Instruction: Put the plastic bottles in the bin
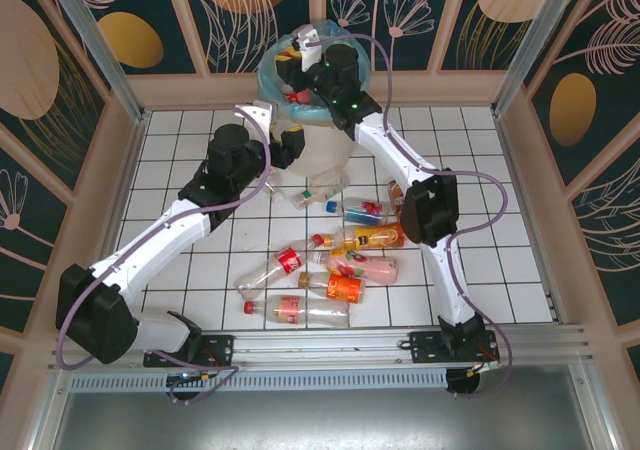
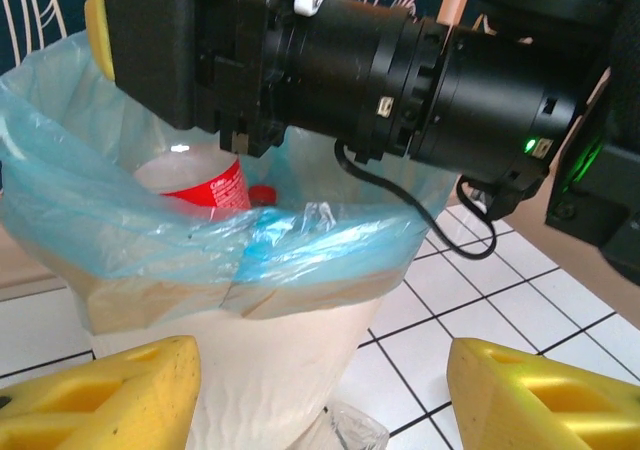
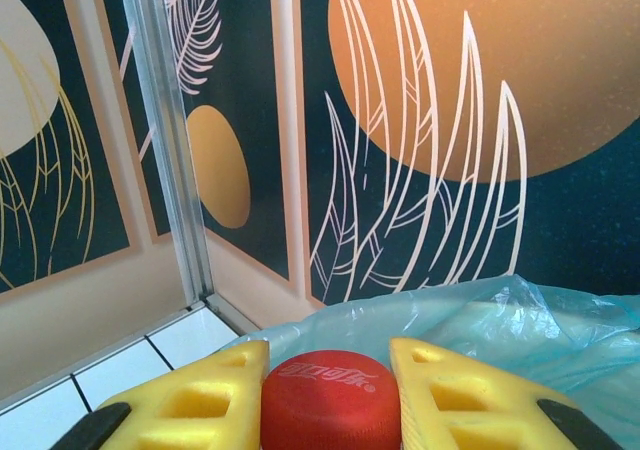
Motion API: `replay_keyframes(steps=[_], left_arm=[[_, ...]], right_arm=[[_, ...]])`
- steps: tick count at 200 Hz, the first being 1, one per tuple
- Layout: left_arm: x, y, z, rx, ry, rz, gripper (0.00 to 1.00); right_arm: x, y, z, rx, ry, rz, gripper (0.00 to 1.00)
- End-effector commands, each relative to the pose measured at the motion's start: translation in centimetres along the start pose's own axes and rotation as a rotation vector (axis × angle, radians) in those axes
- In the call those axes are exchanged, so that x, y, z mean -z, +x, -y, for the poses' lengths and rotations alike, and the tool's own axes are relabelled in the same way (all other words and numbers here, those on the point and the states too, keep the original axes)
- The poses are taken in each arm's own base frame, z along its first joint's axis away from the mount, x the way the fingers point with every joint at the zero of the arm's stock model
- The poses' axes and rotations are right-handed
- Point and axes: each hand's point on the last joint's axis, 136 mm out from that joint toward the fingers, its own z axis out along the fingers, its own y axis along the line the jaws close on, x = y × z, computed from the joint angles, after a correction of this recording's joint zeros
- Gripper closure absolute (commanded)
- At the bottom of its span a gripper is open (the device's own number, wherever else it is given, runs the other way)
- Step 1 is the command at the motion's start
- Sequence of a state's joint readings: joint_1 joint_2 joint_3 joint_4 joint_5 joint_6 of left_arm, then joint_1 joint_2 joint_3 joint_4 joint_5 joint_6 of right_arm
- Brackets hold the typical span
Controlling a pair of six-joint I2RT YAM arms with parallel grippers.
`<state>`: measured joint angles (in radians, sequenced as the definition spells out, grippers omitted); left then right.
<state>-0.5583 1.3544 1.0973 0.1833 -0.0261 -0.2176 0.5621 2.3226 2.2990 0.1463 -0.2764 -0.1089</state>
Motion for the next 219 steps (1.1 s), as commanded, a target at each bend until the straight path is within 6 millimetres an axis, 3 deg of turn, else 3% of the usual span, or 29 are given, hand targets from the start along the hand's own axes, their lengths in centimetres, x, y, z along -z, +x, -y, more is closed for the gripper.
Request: replay_keyframes(steps=[1, 37, 55, 72, 89, 157, 219], left_arm=[[-0.4, -0.3, -0.3, 0.004, -0.016, 0.036, 0.33], [-0.3, -0.7, -0.3, 0.018, -0.022, 0.044, 0.33], [0.2, -1.3, -0.5, 0.032, -0.034, 0.053, 0.33], [0.5, -1.7, -0.9, 0.052, -0.063, 0.054, 0.33], [0.8, -1.9, -1.4, 0.073, -0.099, 0.050, 0.32], [2.4, -4.0, -2.7, 0.146, -0.195, 0.065, 0.31], [4.4, -4.7, -3.7, 0.203, -0.271, 0.051, 0.30]], right_arm=[[-0.5, 1.5, 1.0, 0.018, 0.036, -0.028, 0.91], [-0.3, 0.7, 0.9, 0.016, 0.034, -0.021, 0.88], [-0.1, 0.5, 0.9, 0.014, 0.039, -0.024, 0.76], [0.0, 0.3, 1.0, 0.010, 0.049, -0.029, 0.53], [0.2, -0.2, 0.8, 0.006, 0.046, -0.025, 0.45], [1.1, -4.7, -0.3, 0.046, 0.041, 0.047, 0.39], [3.6, -10.2, -1.8, 0.073, 0.053, 0.115, 0.38]])
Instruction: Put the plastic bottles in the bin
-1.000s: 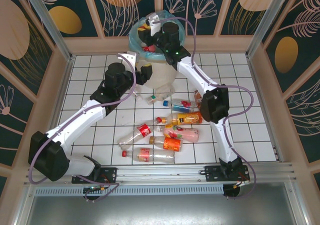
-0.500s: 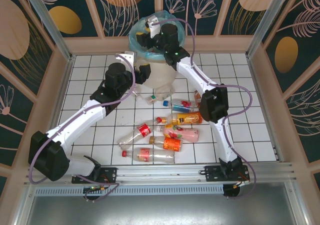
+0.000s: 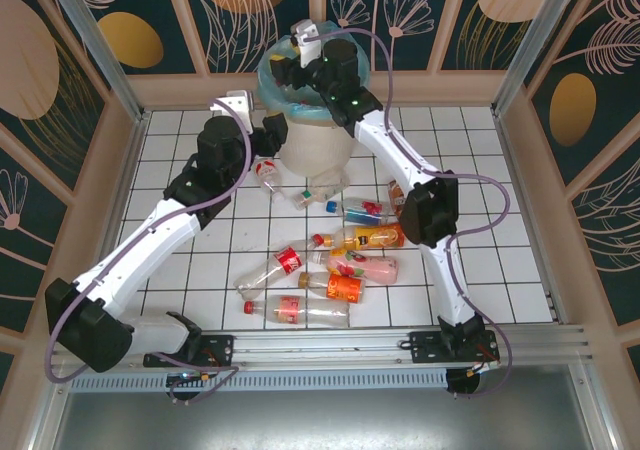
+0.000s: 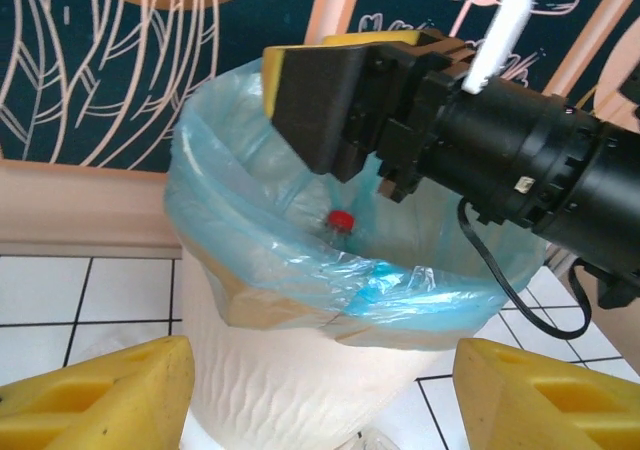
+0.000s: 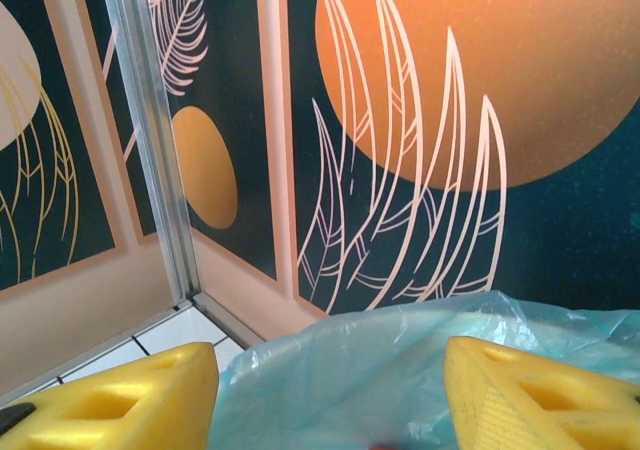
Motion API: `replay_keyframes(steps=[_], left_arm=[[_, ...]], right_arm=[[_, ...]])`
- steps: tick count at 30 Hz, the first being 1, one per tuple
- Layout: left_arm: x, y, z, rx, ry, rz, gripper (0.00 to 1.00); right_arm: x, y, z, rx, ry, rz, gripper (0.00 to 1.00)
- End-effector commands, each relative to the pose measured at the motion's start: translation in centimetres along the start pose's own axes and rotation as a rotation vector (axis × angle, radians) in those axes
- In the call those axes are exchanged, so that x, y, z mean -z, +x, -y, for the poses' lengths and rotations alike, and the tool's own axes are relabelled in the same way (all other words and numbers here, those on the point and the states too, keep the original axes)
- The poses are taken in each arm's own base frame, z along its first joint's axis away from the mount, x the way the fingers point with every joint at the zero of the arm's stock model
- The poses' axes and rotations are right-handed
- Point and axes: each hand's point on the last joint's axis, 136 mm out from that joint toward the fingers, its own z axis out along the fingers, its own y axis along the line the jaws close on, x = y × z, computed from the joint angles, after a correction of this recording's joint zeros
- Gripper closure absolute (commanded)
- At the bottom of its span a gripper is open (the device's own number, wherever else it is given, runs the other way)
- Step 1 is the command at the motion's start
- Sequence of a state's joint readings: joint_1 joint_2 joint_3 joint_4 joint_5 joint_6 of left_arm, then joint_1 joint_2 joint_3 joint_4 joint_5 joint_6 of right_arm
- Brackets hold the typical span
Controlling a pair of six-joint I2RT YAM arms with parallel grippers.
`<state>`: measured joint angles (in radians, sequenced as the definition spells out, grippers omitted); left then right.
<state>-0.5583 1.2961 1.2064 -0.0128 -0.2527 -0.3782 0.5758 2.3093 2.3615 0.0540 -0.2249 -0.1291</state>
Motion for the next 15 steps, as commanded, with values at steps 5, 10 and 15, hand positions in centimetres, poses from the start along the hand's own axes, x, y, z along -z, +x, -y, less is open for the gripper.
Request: replay_keyframes(steps=[5, 10, 15], left_arm=[[2.3, -0.9, -0.8, 0.087, -0.046, -0.023, 0.30], [3.7, 0.8, -1.4, 0.127, -0.054, -0.087, 0.29], [5.7, 3.6, -2.9, 0.139, -0.079, -0.164, 0.29]], right_arm=[[5.3, -10.4, -2.6, 0.051, 0.010, 0.132, 0.37], [7.9, -10.9, -4.8, 0.043, -0.022, 0.116, 0.37], [10.9, -10.5, -6.8, 0.007, -0.032, 0.093, 0.39]])
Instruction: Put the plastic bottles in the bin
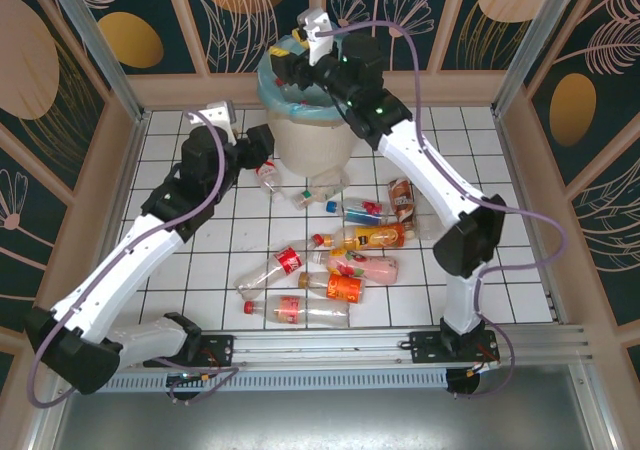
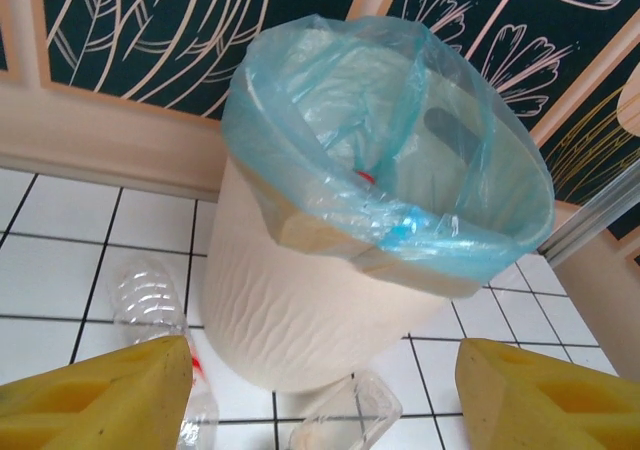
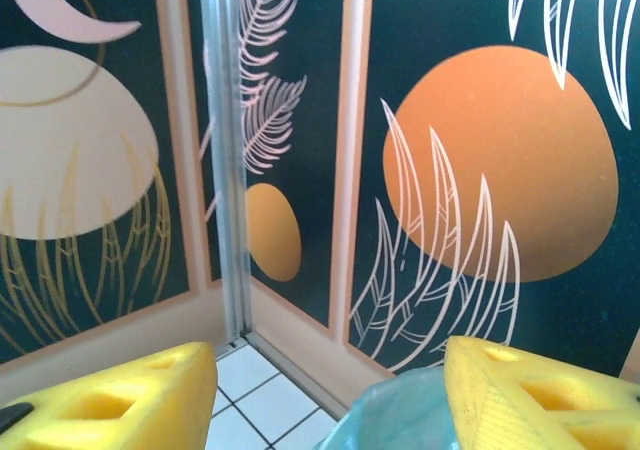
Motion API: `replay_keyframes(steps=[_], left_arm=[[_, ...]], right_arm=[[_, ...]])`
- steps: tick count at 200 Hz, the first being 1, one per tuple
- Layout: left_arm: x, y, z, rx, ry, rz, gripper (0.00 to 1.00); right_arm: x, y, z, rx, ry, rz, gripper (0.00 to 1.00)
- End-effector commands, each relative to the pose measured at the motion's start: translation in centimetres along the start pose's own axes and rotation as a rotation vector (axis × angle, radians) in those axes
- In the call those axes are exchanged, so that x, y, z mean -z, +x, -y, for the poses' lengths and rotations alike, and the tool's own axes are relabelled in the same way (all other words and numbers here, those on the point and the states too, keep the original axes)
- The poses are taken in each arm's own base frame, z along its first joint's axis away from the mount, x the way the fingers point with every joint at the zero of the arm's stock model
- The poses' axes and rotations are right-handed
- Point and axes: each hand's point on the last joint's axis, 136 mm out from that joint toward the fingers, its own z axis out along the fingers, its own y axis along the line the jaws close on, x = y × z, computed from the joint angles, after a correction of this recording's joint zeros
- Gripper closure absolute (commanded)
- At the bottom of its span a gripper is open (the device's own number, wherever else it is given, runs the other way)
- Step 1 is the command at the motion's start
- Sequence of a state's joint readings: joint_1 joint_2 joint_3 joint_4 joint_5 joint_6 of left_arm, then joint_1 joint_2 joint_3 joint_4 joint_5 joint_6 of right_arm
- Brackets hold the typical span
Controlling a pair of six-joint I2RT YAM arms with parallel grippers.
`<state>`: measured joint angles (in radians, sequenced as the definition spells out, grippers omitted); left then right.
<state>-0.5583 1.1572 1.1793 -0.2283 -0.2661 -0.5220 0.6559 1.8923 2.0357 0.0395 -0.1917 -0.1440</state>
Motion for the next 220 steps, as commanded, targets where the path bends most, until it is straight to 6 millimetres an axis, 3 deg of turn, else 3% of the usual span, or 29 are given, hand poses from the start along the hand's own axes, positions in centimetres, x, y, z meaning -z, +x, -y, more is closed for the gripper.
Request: replay_keyframes(steps=[1, 44, 48, 72, 111, 140, 193, 220], left_arm=[[1.5, 3.0, -1.7, 0.019, -0.033, -0.091, 0.29], [3.2, 7.9, -3.8, 0.049, -0.039, -0.211, 0.29], [3.1, 9.2, -4.3, 0.049, -0.042, -0.241, 0.29], [3.3, 12.7, -5.6, 0.061, -0.055, -0.324, 0.30], [3.4, 16.4, -7.5, 0.112, -0.069, -0.355, 0.30], [3.2, 19.2, -8.1, 0.178, -0.044, -0.385, 0.30], [3.5, 22.8, -6.0, 0.230, 0.095, -0.528, 0.33], [4.5, 23.3, -4.0, 0.265, 0.200, -0.571, 0.35]], right_arm=[[2.1, -0.5, -1.1, -0.032, 0.011, 0.011, 0.39], [6.1, 2.7, -3.7, -0.133, -0.018, -0.042, 0.45], [6.4, 3.1, -3.9, -0.147, -0.021, -0.050, 0.46], [8.0, 7.2, -5.9, -0.200, -0.060, -0.148, 0.50], [10.1, 15.5, -9.9, -0.264, -0.101, -0.327, 0.54], [11.4, 21.3, -11.2, -0.368, -0.079, -0.453, 0.55], [14.8, 30.1, -11.9, -0.555, -0.003, -0.763, 0.56], [16.6, 33.0, -12.3, -0.659, -0.014, -0.901, 0.59]])
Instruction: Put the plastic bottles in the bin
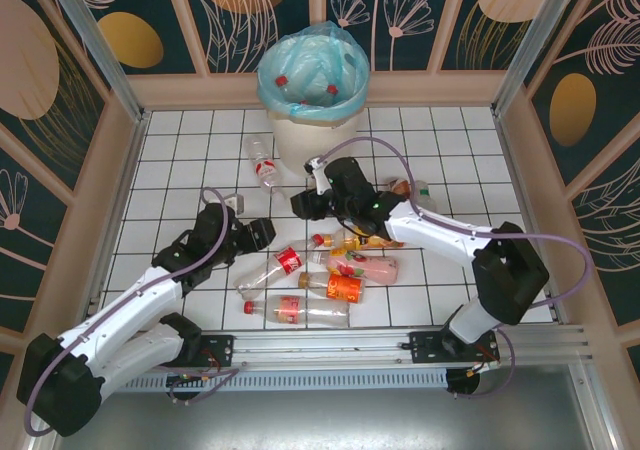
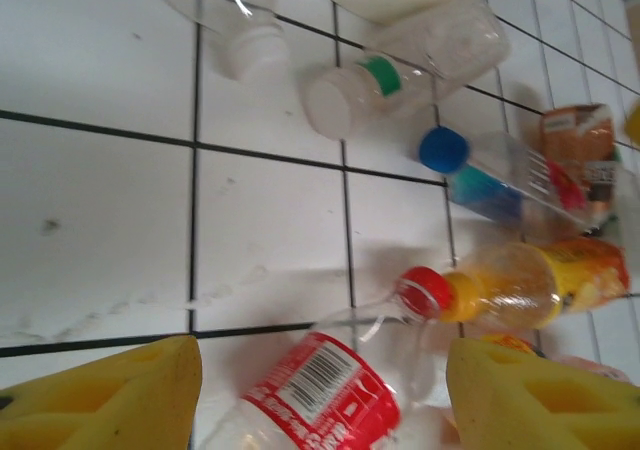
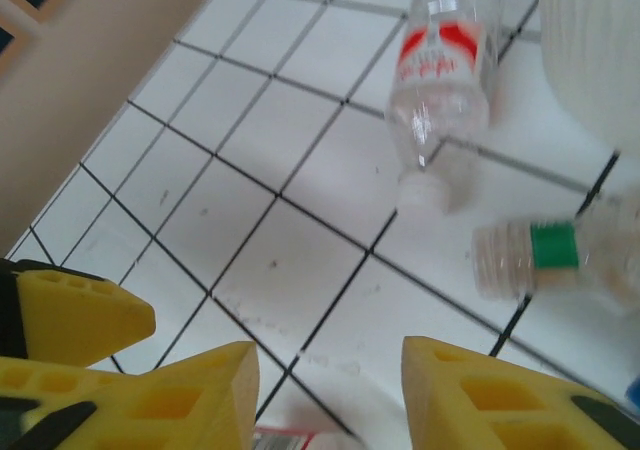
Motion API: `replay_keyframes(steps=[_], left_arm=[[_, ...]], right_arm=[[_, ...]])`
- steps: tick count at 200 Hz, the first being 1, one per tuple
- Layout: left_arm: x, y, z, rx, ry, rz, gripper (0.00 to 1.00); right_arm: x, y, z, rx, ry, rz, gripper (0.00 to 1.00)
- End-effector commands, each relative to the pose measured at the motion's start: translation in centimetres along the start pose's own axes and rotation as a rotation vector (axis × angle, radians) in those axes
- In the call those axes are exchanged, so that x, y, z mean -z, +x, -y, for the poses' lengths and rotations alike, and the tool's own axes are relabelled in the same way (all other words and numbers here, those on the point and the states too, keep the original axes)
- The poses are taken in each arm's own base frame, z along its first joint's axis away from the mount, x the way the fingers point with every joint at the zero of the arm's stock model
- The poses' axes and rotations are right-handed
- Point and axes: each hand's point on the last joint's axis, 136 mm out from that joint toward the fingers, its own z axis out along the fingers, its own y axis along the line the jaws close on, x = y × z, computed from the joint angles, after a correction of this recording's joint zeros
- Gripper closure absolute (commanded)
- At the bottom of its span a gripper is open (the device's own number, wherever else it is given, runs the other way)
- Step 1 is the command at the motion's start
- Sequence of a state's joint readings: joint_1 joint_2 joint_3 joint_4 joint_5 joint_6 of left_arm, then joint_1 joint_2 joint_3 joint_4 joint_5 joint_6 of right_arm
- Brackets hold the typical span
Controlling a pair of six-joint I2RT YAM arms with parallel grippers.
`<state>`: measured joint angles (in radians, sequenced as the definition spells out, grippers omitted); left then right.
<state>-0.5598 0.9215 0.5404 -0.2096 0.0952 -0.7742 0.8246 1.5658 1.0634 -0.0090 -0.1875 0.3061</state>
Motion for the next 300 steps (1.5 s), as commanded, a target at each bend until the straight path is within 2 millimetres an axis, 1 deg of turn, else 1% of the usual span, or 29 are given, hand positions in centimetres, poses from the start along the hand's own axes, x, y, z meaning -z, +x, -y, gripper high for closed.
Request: replay_keyframes(steps=[1, 10, 34, 49, 68, 82, 96, 106, 122, 139, 175, 216, 247, 275, 300], left_arm=[[0.3, 1.3, 2.7, 0.015, 0.151, -0.063, 0.35], [0.6, 1.7, 3.4, 0.003, 0.172, -0.075, 0.35], [0.7, 3.4, 4.3, -0.038, 0.192, -0.132, 0.35], [0.6, 4.6, 4.9, -0.065, 0.188, -0.178, 0.36], [0.4, 5.9, 6.9, -0.121, 0.196, -0.227, 0.37], [-0.2, 6.8, 7.6, -0.159, 0.184, -0.247, 0.37], [-1.1, 7.4, 6.8, -0.147, 0.144, -0.255, 0.37], [-1.6, 7.8, 6.1, -0.138, 0.128, -0.262, 0.38], [-2.1, 8.4, 5.6, -0.122, 0.132, -0.267, 0.38], [-2.5, 8.7, 4.4, -0.124, 0.089, -0.260, 0.37], [-3.0, 8.3, 1.7, -0.140, -0.023, -0.210, 0.34], [-3.6, 8.4, -1.1, -0.128, -0.139, -0.182, 0.30], [-3.7, 8.1, -2.5, -0.128, -0.206, -0.151, 0.28], [-3.6, 7.8, -4.0, -0.126, -0.269, -0.121, 0.28], [-3.3, 7.1, -6.1, -0.101, -0.376, -0.059, 0.27]], right_arm=[[-0.7, 4.6, 2.0, -0.154, 0.017, -0.181, 0.59], [-0.8, 5.5, 2.2, -0.184, 0.007, -0.222, 0.62], [-0.8, 7.4, 2.6, -0.239, 0.003, -0.300, 0.62], [-0.8, 7.8, 2.8, -0.256, 0.006, -0.323, 0.62], [-1.2, 8.3, 3.1, -0.265, 0.016, -0.343, 0.61], [-1.4, 8.8, 3.6, -0.279, 0.037, -0.353, 0.61], [-1.5, 9.2, 3.8, -0.298, 0.047, -0.363, 0.61], [-1.5, 9.1, 3.7, -0.304, 0.042, -0.362, 0.60], [-1.4, 9.2, 3.7, -0.302, 0.044, -0.362, 0.60], [-1.2, 9.2, 3.9, -0.297, 0.052, -0.363, 0.60], [-1.2, 9.3, 4.1, -0.291, 0.064, -0.377, 0.56], [-1.3, 8.9, 4.2, -0.298, 0.072, -0.369, 0.53], [-1.8, 8.9, 3.9, -0.313, 0.054, -0.379, 0.51], [-2.4, 8.4, 3.7, -0.323, 0.040, -0.372, 0.50], [-3.0, 8.0, 3.4, -0.344, 0.019, -0.361, 0.50]])
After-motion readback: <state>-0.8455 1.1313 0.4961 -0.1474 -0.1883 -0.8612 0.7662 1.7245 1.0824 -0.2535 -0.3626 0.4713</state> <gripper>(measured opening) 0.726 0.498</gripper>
